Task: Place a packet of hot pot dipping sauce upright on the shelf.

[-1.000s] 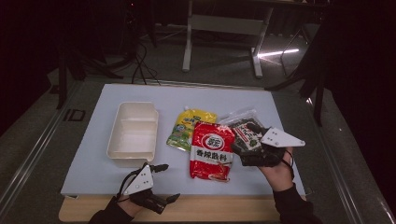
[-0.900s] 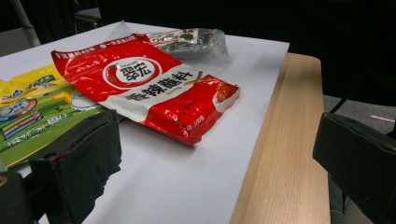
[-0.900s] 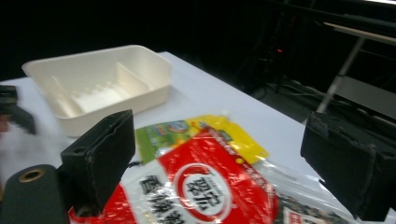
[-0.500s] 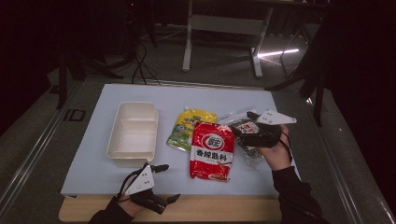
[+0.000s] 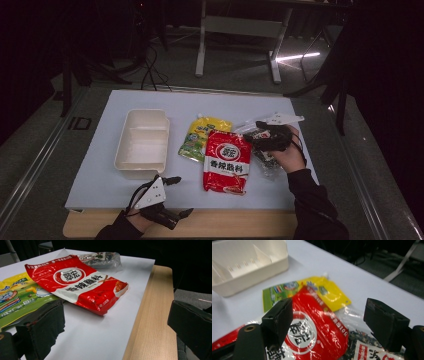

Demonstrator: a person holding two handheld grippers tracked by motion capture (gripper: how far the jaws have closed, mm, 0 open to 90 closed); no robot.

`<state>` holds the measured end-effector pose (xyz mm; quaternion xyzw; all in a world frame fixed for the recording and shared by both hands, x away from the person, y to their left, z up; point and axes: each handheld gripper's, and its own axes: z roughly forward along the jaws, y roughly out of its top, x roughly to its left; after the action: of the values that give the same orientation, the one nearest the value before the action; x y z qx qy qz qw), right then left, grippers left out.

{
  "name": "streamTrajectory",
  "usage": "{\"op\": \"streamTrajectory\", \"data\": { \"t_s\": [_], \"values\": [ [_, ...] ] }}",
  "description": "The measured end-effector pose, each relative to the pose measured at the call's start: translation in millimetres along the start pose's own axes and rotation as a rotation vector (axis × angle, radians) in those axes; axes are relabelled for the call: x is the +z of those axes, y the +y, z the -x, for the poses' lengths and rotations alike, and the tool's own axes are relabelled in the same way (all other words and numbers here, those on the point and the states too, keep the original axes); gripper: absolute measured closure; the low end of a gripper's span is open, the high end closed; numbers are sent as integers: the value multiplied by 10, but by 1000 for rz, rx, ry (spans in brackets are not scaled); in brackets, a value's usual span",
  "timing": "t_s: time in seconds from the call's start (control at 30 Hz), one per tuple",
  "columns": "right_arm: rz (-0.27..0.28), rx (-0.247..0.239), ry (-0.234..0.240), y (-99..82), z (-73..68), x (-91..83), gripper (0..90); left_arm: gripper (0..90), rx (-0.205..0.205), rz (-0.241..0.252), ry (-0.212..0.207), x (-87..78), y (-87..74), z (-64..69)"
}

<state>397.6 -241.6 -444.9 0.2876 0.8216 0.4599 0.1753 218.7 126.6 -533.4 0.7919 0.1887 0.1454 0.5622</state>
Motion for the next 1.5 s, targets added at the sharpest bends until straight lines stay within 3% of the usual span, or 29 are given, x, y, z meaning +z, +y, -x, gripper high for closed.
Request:
{"op": "streamTrajectory", "data": {
  "t_s": [0.13, 0.27, 0.7, 1.0, 1.1, 1.13, 1.27, 1.3, 1.5],
  "values": [
    [-25, 18, 5, -35, 37, 85, 239, 22, -5, 2, 2, -5, -2, -3],
    [-68, 66, 17, -139, 133, 241, 266, 22, -1, -1, 0, -4, -4, 2],
    [-206, 96, -6, -318, 272, 554, 267, 22, 6, -14, -4, 7, -13, 7],
    [-275, 123, 23, -391, 322, 688, 291, 22, 3, -14, -4, 3, -17, 0],
    [-288, 141, 60, -406, 328, 713, 397, 22, 1, -13, -6, 6, -18, 0],
    [-293, 140, 72, -406, 326, 717, 397, 22, 0, -14, -6, 7, -19, 1],
    [-300, 125, 90, -390, 308, 706, 532, 22, 0, -16, -5, 9, -20, -2],
    [-306, 118, 104, -367, 301, 682, 640, 22, 1, -15, -5, 9, -20, -3],
    [-338, 97, 125, -321, 289, 646, 774, 22, 3, -14, -4, 7, -17, -2]
  ]
}}
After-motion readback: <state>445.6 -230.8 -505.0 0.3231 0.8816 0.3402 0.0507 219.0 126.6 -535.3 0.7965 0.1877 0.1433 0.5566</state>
